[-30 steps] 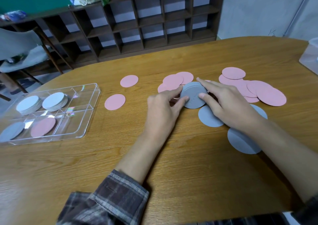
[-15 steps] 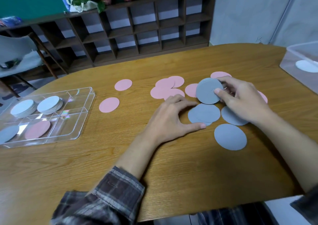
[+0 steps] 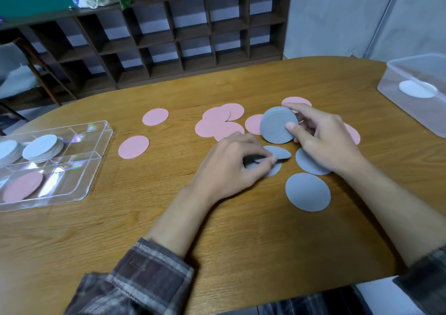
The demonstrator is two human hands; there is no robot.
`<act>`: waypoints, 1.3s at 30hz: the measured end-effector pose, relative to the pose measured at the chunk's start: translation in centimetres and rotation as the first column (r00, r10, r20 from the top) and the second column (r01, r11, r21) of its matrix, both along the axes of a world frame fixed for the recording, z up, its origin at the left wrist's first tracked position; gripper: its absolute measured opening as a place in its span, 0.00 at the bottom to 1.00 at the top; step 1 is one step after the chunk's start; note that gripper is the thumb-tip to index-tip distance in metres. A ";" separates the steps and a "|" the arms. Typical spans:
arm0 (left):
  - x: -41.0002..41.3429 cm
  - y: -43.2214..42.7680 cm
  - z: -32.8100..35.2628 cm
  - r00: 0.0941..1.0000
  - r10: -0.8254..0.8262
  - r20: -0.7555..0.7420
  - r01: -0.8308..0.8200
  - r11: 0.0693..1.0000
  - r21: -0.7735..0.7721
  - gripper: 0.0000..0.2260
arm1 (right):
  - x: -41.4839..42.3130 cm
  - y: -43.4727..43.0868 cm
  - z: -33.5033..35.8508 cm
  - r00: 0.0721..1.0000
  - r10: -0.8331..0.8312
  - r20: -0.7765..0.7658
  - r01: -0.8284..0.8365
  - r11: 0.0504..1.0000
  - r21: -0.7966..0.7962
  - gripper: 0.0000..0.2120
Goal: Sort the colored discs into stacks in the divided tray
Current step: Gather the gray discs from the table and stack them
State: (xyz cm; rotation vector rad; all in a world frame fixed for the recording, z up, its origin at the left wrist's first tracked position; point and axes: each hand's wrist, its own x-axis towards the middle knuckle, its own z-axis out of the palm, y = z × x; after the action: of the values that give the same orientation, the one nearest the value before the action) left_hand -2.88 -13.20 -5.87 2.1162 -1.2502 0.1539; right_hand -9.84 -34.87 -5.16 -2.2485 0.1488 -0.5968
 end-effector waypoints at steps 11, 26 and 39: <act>-0.1 0.0 0.6 0.983 0.145 -0.112 -0.169 0.956 -0.238 0.13 | -0.2 0.8 0.4 0.995 0.097 -0.003 -0.097 0.995 -0.009 0.22; 0.2 -0.6 0.5 0.920 0.293 -0.262 -0.360 0.896 -0.261 0.14 | 0.0 2.2 0.3 0.980 0.136 -0.148 -0.170 0.955 -0.243 0.26; -0.4 0.7 -0.1 0.967 0.208 -0.146 -0.191 0.974 0.119 0.28 | 0.1 1.1 0.4 0.999 -0.001 -0.034 -0.001 0.998 -0.066 0.18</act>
State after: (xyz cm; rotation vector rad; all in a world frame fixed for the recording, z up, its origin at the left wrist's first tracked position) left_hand -3.25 -12.45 -5.93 2.2941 -0.9710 0.0085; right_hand -9.74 -33.79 -4.78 -2.3234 0.1486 -0.5714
